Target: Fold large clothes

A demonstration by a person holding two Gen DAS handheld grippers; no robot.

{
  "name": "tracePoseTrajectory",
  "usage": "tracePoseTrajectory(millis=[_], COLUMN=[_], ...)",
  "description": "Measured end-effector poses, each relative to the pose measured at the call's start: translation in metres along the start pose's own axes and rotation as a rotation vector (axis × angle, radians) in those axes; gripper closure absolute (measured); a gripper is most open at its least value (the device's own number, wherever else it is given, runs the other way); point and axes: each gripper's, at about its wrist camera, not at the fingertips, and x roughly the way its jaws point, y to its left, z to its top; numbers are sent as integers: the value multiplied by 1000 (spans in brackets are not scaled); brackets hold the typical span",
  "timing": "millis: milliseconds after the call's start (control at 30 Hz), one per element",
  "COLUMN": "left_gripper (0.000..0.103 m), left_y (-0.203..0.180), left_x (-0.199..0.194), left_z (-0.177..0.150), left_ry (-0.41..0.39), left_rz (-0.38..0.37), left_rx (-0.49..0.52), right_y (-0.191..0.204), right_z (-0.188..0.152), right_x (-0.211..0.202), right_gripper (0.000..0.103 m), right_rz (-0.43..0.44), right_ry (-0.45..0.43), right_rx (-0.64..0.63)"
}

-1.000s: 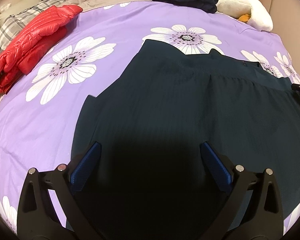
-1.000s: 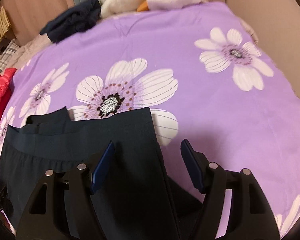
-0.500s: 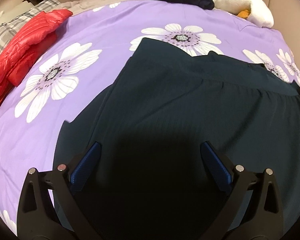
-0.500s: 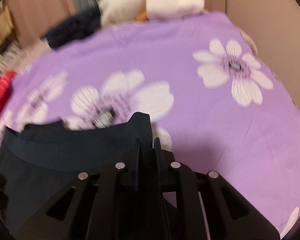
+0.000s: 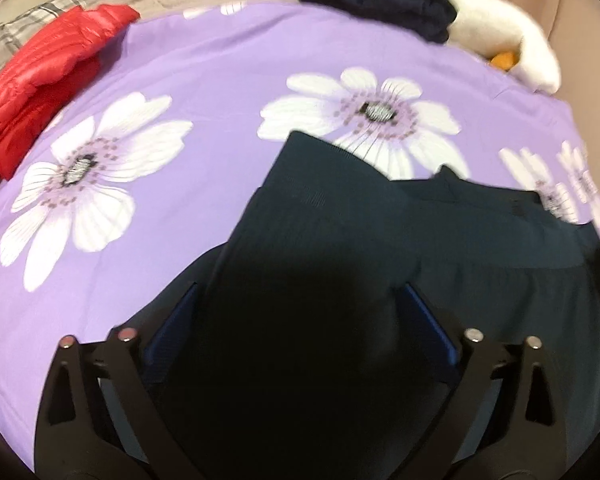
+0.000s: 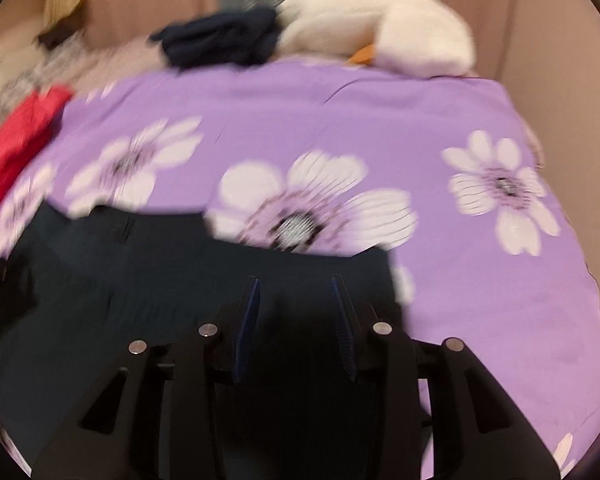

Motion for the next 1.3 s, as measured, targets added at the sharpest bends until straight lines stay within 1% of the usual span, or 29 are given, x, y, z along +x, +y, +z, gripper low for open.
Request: tracePoseTrajectory(millis=[33,67,100,133,200,267,300,333,367,433,500,533,567,633,733,800,833,867,900,933,967,1033,1100,1167,1233,1300], left_gripper=[10,9,7,4,2,2,2,2,2,2,2,2,2,2,2,2,2,2,2,2,2,2,2,2,2,2], left_y=[-1,-2,-3,-3,-1,6,10,14,17,18,14,12,10,6,-1,-7,-9,-10,-10,-9,-9,-10,-7,-3,0,2], left_x=[11,17,21,25,31,37,36,34,28,11,-15,-28,-38,-58,-87,-97,-101,-103,-101,-94,-92,-94,-97,-103,-109,-115], left_z=[4,9,13,18,27,39,44,47,49,46,32,22,12,-11,-59,-83,-99,-107,-118,-128,-136,-148,-152,-156,-159,-164], left_ry=[27,36,38,43,51,69,70,65,48,12,-30,-44,-53,-69,-92,-105,-112,-117,-100,-66,-61,-83,-81,-75,-68,-64], left_rz=[13,18,24,27,26,17,27,36,34,11,-23,-35,-45,-76,-84,-88,-79,-67,-64,-63,-47,-25,-23,-23,-22,-15], left_rx=[-2,0,4,4,-5,-46,-74,-100,-120,-115,-70,-45,-27,11,80,111,130,137,143,144,150,165,153,135,119,117], right_y=[6,11,13,16,19,20,19,16,13,9,7,11,15,28,47,60,63,70,75,78,80,79,70,61,43,29], right_z=[-3,-7,-11,-13,-12,-5,-1,3,6,9,8,4,0,-17,-47,-72,-79,-92,-104,-114,-121,-136,-145,-150,-156,-162], right_x=[9,22,34,42,49,53,55,56,57,52,34,20,11,-15,-42,-58,-61,-68,-74,-78,-79,-80,-82,-87,-92,-96], right_gripper=[66,67,66,66,64,59,58,54,54,54,54,54,53,50,50,50,50,50,50,50,50,48,46,41,41,41], right_rz=[-12,-29,-41,-46,-66,-84,-90,-98,-103,-116,-80,-51,-40,-13,19,39,41,37,24,15,13,5,-3,-20,-51,-65], right_ry=[27,63,94,105,86,77,75,75,74,63,27,8,-1,-17,-18,-8,-5,-5,-14,-17,-13,5,14,18,26,30], right_rx=[-27,-51,-59,-59,-54,-32,-18,5,26,71,96,79,62,12,-36,-63,-70,-83,-91,-97,-99,-85,-50,-23,22,61])
